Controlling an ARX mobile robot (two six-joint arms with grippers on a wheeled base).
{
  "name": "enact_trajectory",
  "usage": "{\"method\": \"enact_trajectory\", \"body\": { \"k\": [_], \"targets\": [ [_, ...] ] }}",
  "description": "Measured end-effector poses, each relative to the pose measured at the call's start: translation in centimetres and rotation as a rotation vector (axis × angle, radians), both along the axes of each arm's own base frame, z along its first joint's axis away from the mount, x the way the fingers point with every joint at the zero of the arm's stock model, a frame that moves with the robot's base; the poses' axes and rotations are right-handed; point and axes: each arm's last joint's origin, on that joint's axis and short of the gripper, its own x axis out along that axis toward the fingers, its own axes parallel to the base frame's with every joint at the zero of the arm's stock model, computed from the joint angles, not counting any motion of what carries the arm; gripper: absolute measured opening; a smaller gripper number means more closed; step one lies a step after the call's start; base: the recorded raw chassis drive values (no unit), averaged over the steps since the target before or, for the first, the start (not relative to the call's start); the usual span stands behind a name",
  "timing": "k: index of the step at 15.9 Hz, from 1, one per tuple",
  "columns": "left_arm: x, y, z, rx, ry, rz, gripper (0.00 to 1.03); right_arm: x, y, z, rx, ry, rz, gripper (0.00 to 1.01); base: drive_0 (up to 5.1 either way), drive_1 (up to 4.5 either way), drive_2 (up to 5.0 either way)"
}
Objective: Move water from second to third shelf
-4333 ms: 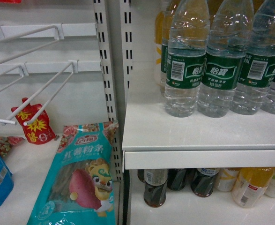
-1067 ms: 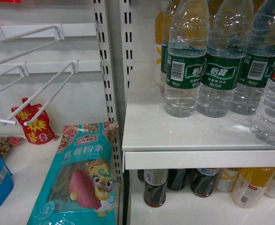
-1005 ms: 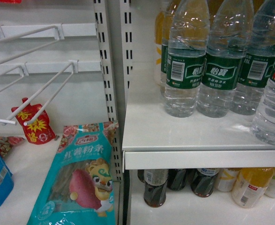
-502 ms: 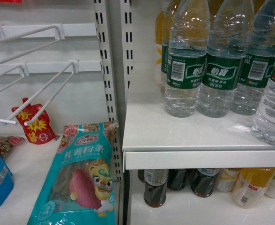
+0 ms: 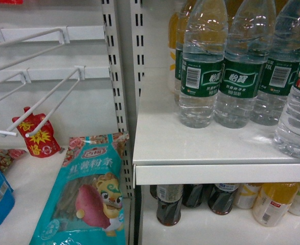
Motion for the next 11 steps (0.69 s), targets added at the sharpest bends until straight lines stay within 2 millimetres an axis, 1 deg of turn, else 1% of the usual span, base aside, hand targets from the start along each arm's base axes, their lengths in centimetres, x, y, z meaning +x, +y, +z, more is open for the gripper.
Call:
{"method": "enact_trajectory", "body": {
  "k": [6, 11],
  "targets": [
    [0.0, 0.0, 0.0, 0.0, 0.0, 0.0, 0.98, -1.1, 0.0, -1.7, 0.0, 0.006, 0.0, 0.02, 0.0, 0.0, 0.0],
    [0.0, 0.0, 0.0, 0.0, 0.0, 0.0, 0.98, -1.8, 0.0, -2.4, 0.0, -0.009, 0.0, 0.02, 0.0, 0.0, 0.0]
  ]
}}
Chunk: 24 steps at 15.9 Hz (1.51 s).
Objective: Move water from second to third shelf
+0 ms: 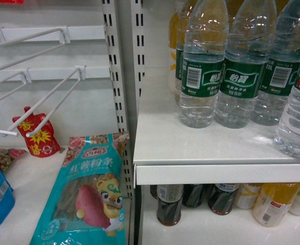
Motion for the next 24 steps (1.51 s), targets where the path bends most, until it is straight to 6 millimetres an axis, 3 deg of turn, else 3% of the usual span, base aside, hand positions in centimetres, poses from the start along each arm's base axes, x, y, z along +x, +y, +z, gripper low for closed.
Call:
{"method": "enact_trajectory", "body": {
  "k": [5, 6, 11, 12, 19, 20, 24],
  "targets": [
    [0.0, 0.0, 0.0, 0.0, 0.0, 0.001, 0.98, -1.2, 0.0, -1.2, 0.0, 0.052, 0.0, 0.02, 0.0, 0.0, 0.0],
    [0.0, 0.0, 0.0, 0.0, 0.001, 0.0, 0.98, -1.5, 0.0, -0.6, 0.0, -0.014, 0.001, 0.02, 0.0, 0.0, 0.0],
    [0.0, 0.0, 0.0, 0.0, 0.0, 0.0, 0.98, -1.5, 0.0, -0.8, 0.0, 0.006, 0.0, 0.02, 0.0, 0.0, 0.0],
    [0.0, 0.0, 0.0, 0.0, 0.0, 0.0, 0.98, -1.5, 0.0, -0.8, 0.0, 0.006, 0.0, 0.05, 0.0, 0.0, 0.0],
    [0.0, 0.0, 0.0, 0.0, 0.0, 0.0, 0.98, -1.5, 0.0, -0.8, 0.0, 0.006, 0.0, 0.95, 0.0, 0.0, 0.0],
    [0.0, 0.0, 0.0, 0.0, 0.0, 0.0, 0.98, -1.5, 0.0, -0.8, 0.0, 0.006, 0.0, 0.99, 0.0, 0.0, 0.0],
    [0.0, 0.0, 0.0, 0.0, 0.0, 0.0, 0.98, -1.5, 0.0, -0.8, 0.0, 0.006, 0.0, 0.98, 0.0, 0.0, 0.0]
  ]
}}
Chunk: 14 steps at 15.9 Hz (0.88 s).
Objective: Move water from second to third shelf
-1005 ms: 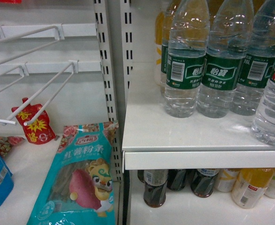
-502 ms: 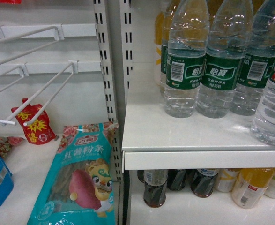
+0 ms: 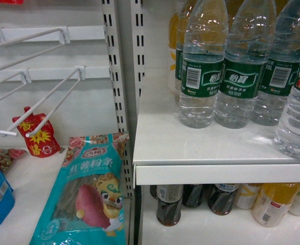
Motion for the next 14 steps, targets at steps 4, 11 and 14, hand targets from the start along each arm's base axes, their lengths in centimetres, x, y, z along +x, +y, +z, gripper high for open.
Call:
{"method": "enact_trajectory", "body": {
  "k": [4, 11, 14],
  "targets": [
    [0.0, 0.0, 0.0, 0.0, 0.0, 0.0, 0.98, 0.0, 0.0, 0.0, 0.0, 0.0, 0.0, 0.98, 0.0, 0.0, 0.0],
    [0.0, 0.0, 0.01, 0.0, -0.001, 0.0, 0.98, 0.0, 0.0, 0.01, 0.0, -0.002, 0.0, 0.98, 0.0, 0.0, 0.0],
    [0.0, 0.0, 0.0, 0.0, 0.0, 0.0, 0.98, 0.0, 0.0, 0.03, 0.0, -0.003, 0.0, 0.98, 0.0, 0.0, 0.0]
  ]
}}
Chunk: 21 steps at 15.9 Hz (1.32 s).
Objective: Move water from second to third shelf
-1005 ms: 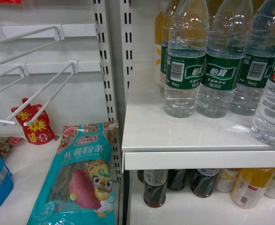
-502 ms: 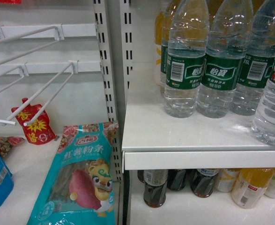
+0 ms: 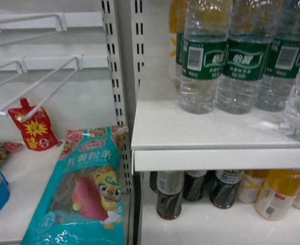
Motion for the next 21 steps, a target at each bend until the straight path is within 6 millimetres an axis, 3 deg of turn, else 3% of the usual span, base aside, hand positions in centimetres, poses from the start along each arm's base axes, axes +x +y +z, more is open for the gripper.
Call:
{"method": "enact_trajectory", "body": {
  "k": [21],
  "targets": [
    [0.0, 0.0, -0.03, 0.0, 0.003, 0.001, 0.98, 0.0, 0.0, -0.04, 0.0, 0.005, 0.0, 0.98, 0.0, 0.0, 0.0]
  ]
}}
